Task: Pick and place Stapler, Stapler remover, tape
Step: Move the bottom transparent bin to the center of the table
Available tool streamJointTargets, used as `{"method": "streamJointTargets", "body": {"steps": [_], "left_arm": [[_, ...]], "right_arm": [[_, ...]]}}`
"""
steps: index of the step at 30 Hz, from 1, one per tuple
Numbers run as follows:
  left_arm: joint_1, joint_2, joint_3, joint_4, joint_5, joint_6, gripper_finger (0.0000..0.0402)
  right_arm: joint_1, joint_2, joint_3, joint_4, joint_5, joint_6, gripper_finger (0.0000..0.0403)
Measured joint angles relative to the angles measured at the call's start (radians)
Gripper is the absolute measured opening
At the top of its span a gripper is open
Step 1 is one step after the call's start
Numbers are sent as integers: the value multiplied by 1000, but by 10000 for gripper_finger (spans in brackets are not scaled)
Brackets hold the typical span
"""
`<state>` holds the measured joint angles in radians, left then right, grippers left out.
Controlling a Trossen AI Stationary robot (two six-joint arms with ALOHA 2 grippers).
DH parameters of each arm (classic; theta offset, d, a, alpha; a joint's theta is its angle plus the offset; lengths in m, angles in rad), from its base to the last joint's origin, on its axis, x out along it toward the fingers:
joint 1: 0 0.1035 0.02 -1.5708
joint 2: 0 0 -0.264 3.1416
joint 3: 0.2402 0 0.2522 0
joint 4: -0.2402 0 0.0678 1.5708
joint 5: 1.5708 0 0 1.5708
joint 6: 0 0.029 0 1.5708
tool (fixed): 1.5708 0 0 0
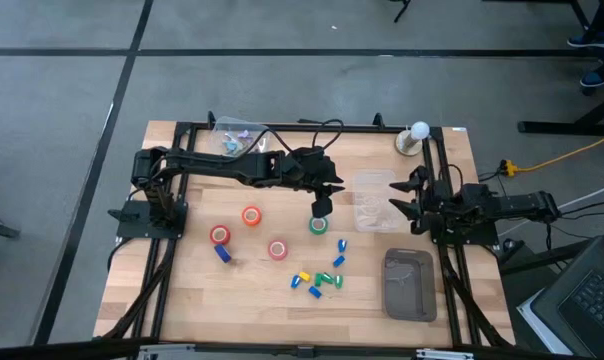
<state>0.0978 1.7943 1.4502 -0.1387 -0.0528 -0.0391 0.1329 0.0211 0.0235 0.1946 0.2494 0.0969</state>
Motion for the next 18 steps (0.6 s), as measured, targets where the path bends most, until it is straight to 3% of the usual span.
{"method": "streamJointTargets", "body": {"steps": [7,13,18], "left_arm": [[0,0,0,-3,0,11,86],[0,0,0,-11,0,17,86],[1,-3,0,-62,1,16,86]], "right_arm": [[0,139,147,-253,-6,76,225],[-3,378,300,-384,13,91,225],[-47,583,416,-527,12,249,225]]}}
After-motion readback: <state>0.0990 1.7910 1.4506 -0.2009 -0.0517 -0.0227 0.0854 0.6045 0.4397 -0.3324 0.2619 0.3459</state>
